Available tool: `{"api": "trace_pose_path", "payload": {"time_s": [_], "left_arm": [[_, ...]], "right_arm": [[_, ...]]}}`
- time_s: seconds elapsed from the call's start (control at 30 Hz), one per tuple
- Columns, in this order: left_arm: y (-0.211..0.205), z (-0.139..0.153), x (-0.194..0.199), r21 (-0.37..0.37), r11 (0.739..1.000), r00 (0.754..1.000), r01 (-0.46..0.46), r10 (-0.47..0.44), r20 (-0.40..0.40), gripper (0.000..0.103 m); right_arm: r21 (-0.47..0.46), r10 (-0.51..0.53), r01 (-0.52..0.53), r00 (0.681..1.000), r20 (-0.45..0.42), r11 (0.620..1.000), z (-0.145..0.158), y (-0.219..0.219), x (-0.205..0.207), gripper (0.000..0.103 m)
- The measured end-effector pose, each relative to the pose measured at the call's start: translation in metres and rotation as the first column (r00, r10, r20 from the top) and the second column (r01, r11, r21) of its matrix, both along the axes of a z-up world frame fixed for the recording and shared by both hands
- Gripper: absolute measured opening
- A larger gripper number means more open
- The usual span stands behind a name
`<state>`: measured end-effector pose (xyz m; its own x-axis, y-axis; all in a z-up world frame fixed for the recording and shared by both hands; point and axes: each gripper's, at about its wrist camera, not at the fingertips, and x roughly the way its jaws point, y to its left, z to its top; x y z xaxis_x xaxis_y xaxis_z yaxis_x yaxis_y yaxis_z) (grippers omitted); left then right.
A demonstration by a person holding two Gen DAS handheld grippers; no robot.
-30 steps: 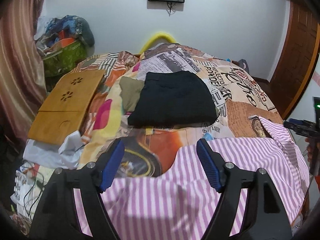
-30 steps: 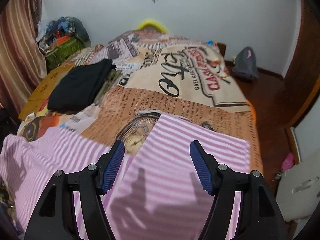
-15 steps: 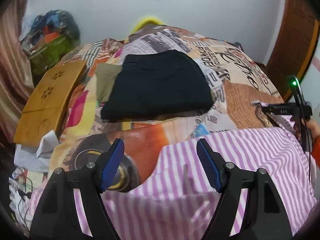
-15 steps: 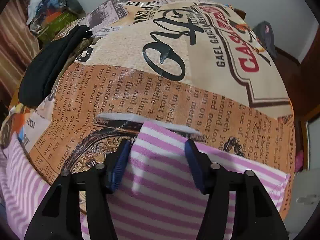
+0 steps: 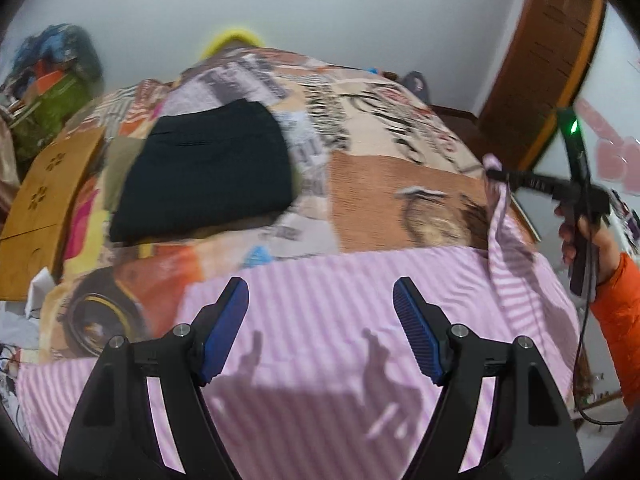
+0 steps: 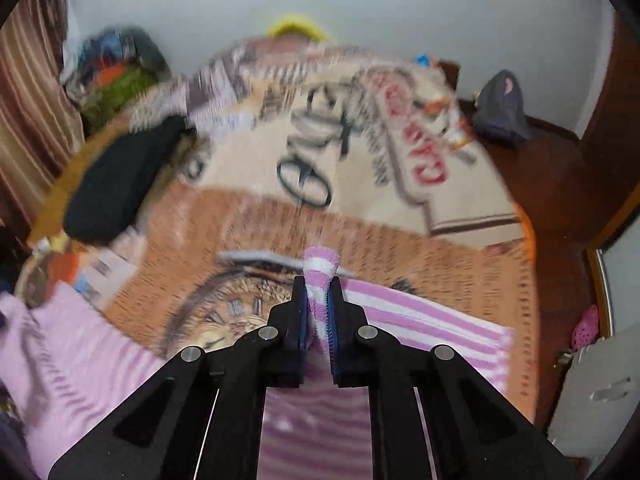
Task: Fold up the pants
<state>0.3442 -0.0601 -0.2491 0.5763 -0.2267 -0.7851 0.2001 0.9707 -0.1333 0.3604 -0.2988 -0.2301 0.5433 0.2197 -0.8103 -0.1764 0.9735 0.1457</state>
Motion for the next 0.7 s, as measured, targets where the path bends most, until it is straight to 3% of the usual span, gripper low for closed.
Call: {"api": "trace_pose_path", "payload": {"time_s": [0.23,0.53,0.67,0.7], "left_arm": [[-0.073,0.003,-0.030,-0.038,0.992,0.992,0.119,-0.120,-0.028,0.074],[-0.155,-0.013,-0.064,-0.065,0.967,0.965,0.245,-0.250,-0.077,0.074],[-0.185,-0.026,-0.073,-0.020,0.959,0.957,0.282,-0.283,-0.068,0.073],[-0.192,-0.031,-0.073,-0.012,0.956,0.953,0.294,-0.294,-0.071,0.068]], "right_arm": [[0.039,-0.071,0.067,0.990,0.118,0.997,0.075,-0.048,-0.054,0.008],[0.082,-0.157,0.148,0.980,0.124,0.986,0.076,-0.094,-0.085,0.008],[0.109,-0.179,0.166,0.976,0.124,0.980,0.074,-0.106,-0.104,0.008],[0.117,-0.182,0.168,0.975,0.125,0.979,0.074,-0.109,-0.109,0.008]]}}
